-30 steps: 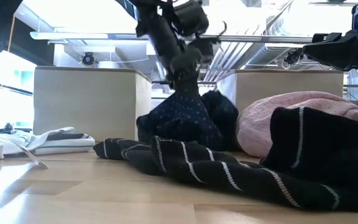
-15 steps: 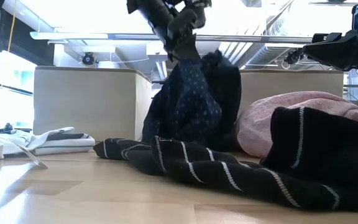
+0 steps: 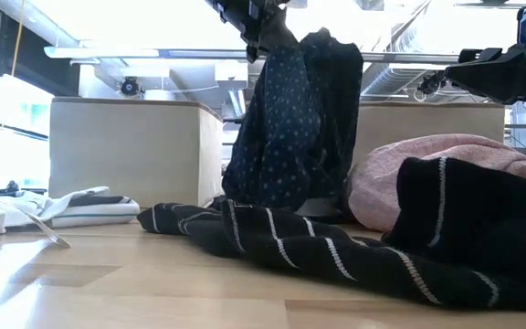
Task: Sort clothes
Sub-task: Put the dark blue polo shirt into the left laundry organizer
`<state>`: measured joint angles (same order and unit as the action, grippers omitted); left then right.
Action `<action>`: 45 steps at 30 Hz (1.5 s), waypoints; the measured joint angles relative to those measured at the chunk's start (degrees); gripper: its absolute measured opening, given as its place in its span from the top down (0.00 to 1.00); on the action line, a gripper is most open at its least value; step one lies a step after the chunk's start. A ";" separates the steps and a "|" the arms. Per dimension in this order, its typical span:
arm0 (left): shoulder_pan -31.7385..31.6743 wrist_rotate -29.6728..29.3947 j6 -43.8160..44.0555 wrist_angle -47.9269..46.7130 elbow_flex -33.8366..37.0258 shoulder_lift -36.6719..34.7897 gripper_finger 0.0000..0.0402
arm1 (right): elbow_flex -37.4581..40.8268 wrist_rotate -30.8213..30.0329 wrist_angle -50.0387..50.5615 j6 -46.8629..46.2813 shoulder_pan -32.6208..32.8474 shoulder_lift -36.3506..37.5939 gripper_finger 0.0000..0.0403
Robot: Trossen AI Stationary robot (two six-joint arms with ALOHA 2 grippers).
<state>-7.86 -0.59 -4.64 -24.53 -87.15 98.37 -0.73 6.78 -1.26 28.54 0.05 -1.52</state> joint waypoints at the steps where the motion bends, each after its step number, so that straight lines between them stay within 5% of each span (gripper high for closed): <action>1: 0.00 -0.10 0.00 0.45 0.00 -0.33 1.00 | -0.02 0.00 0.00 0.02 -0.02 -0.02 1.00; 7: -0.20 -2.65 -0.18 2.16 -0.27 -3.00 1.00 | 0.00 0.00 -0.02 0.00 -0.01 -0.01 1.00; 23: -6.58 -4.49 -3.20 -0.77 -15.59 -3.74 1.00 | 0.00 0.27 0.00 0.02 -0.01 -0.02 1.00; 45: -13.59 -4.61 -7.07 2.15 -28.15 -3.72 1.00 | -0.01 -0.11 0.00 0.02 -0.02 -0.02 1.00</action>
<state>-21.45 -5.20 -11.71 -22.38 -115.31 94.65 -0.75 6.68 -1.26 28.56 0.04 -1.54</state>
